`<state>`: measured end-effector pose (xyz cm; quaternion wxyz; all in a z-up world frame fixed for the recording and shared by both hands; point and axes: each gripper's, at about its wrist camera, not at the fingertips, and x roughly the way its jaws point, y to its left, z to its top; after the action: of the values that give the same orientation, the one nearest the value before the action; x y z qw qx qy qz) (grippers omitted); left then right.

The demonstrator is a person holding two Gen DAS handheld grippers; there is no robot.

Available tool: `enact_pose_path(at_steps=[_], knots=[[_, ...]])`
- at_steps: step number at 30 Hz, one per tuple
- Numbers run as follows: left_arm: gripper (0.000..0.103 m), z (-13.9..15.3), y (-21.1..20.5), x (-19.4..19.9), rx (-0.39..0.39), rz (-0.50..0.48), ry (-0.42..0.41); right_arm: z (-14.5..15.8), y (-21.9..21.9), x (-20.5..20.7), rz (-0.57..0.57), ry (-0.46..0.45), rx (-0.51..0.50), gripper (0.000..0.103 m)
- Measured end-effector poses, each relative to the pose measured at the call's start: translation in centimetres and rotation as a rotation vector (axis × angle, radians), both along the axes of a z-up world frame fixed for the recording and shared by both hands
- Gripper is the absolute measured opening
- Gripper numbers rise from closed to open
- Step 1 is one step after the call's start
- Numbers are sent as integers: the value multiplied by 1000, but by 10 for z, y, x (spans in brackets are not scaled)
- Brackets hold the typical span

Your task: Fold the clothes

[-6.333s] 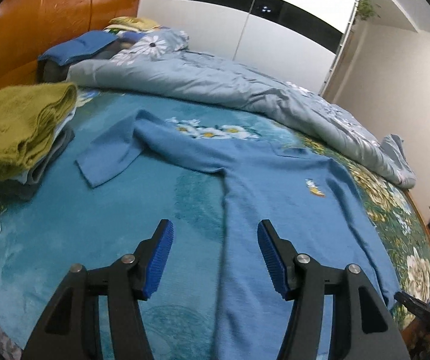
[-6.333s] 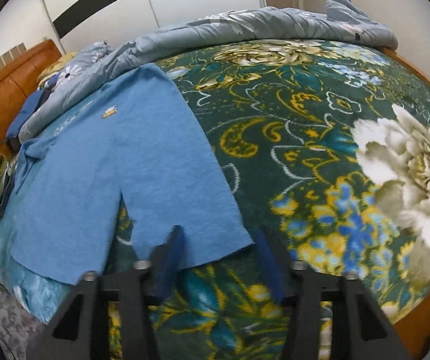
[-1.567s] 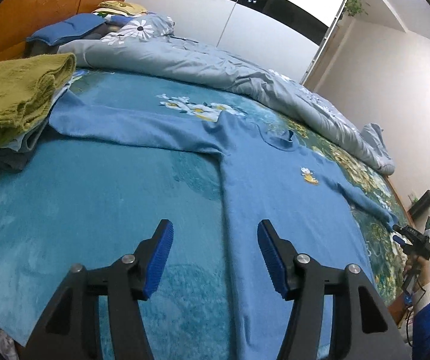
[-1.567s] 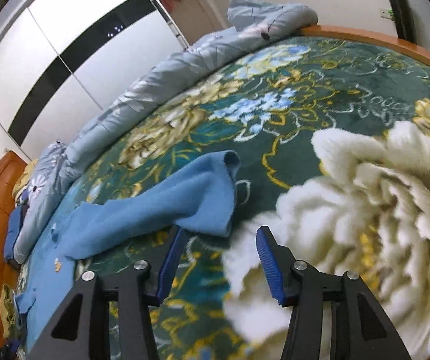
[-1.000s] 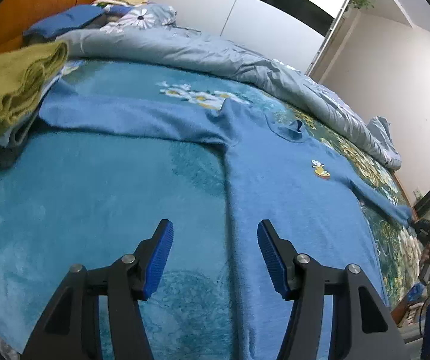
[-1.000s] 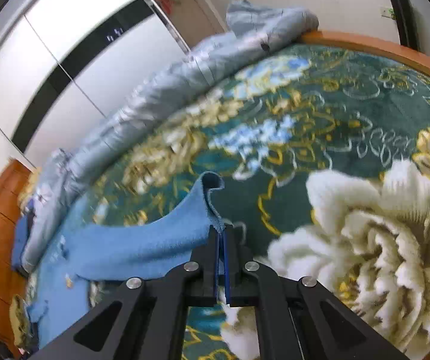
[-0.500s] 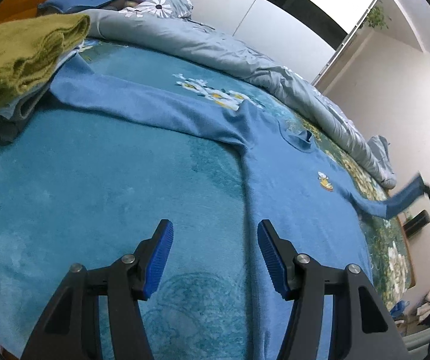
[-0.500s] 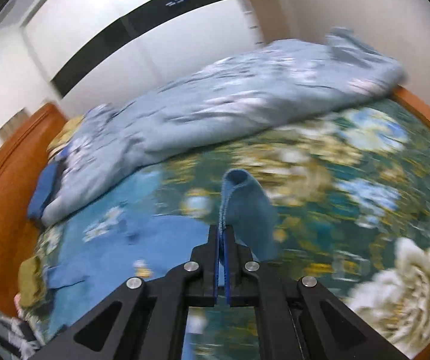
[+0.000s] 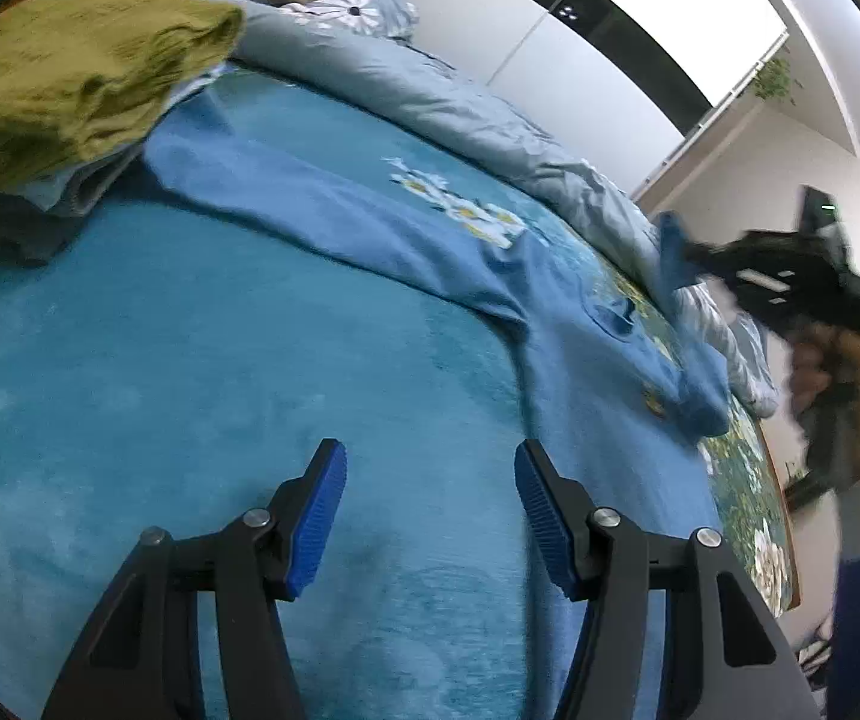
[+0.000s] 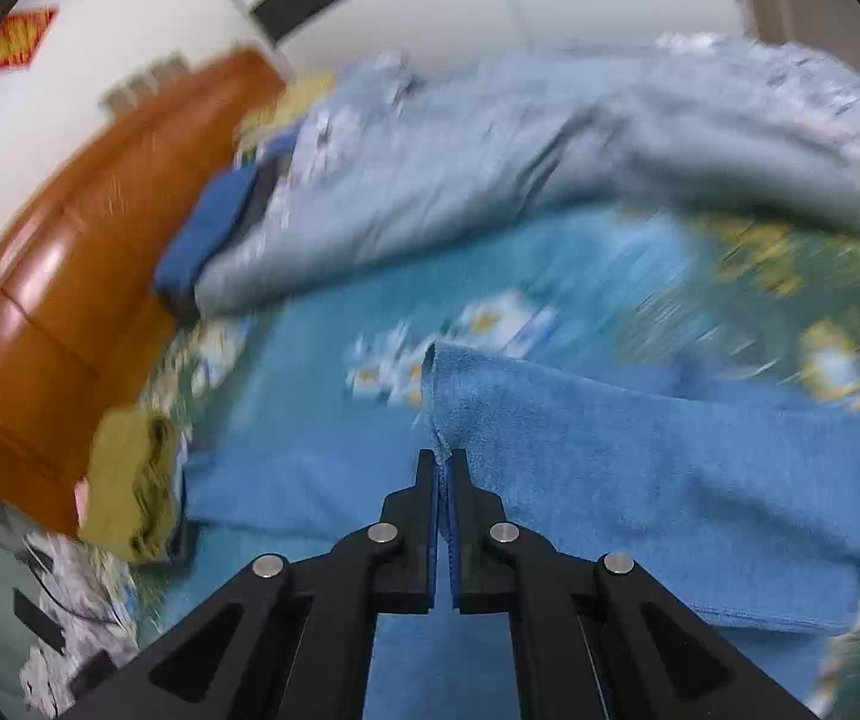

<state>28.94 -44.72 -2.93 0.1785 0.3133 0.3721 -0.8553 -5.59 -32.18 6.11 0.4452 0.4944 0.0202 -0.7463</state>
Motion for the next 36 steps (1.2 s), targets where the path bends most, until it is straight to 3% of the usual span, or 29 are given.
enact_pose_path(at_steps=[3, 7, 15, 17, 19, 21, 28, 32, 36], knots=[[60, -6, -7, 4, 17, 13, -12, -46, -32, 20, 45, -53, 56, 3], [60, -11, -12, 3, 25, 18, -23, -78, -53, 36, 84, -74, 106, 3], [60, -11, -16, -20, 27, -12, -15, -77, -58, 41, 128, -60, 109, 8], [60, -10, -19, -28, 23, -14, -18, -77, -58, 41, 154, -82, 89, 14], [60, -9, -22, -34, 22, -13, -18, -75, -58, 43, 172, -88, 73, 36], [60, -7, -27, -39, 33, -3, -8, -68, -53, 44, 171, -56, 54, 37], [60, 9, -22, -90, 21, -70, 17, -55, 20, 8, 36, 58, 37, 37], [60, 20, -5, -142, -12, -183, 43, -63, 98, -39, -166, 70, 77, 37], [60, 6, 10, -185, -4, -254, -13, -81, 165, -68, -314, 40, 129, 37]])
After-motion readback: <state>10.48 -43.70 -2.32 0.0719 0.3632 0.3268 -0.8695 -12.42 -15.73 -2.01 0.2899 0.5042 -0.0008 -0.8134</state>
